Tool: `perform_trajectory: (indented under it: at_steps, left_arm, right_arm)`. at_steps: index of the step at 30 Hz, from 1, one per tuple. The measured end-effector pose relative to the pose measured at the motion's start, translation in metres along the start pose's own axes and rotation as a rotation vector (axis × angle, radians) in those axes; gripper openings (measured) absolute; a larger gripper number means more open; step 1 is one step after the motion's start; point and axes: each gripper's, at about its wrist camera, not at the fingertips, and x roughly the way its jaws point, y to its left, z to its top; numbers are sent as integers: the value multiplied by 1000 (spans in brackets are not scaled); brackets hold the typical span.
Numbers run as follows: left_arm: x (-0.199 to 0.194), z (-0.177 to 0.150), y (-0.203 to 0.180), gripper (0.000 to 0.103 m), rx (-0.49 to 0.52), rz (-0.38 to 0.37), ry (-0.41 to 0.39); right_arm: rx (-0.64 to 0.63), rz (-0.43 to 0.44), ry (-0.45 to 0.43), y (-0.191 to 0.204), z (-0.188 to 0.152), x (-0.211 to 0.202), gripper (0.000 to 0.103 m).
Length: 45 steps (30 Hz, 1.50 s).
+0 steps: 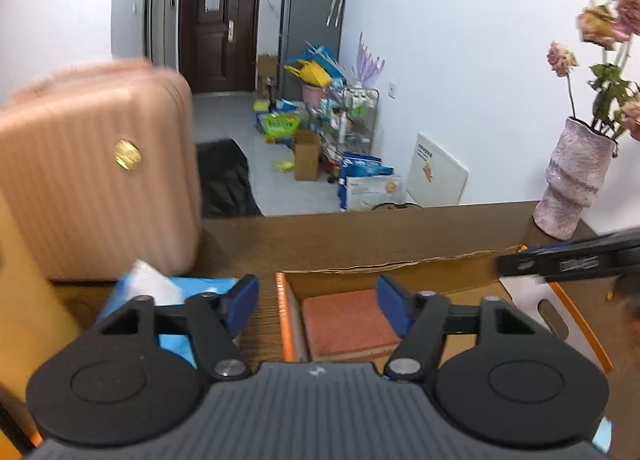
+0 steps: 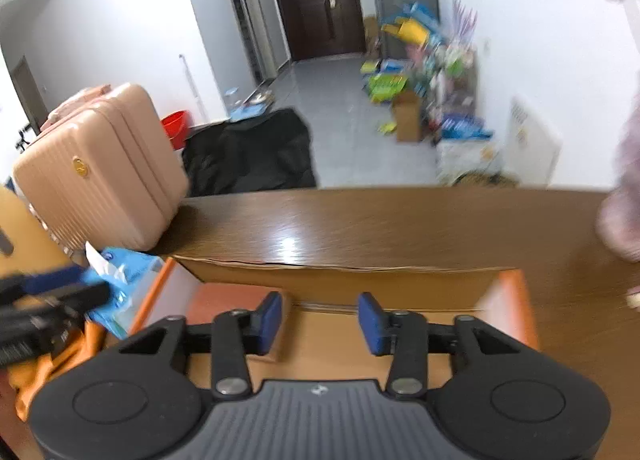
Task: Organize soft objects
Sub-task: 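Carry the sponge into the cardboard box and open both grippers, then withdraw both grippers from the box back over the table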
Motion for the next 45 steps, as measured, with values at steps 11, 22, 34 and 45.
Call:
perform_trajectory:
  at_steps: [11,22,34,45]
  left_arm:
    - [-135,-7,-30,96,32,150,-157]
    - [-228,-103,-43,100,-68,110,-231]
    - [-322,-301,-47,103,-122,43,-288]
    - [-364,-357,-55,103,-42,88,-289]
  right_arm:
    - [-105,-156,-211,-30,-66,-173,98]
    - [-106,-72,-361,-1,-151,-257,100]
    - [-180,-69,-533,60,-372,-319,103]
    - [-128,-27,-486,92,-479,-349,103]
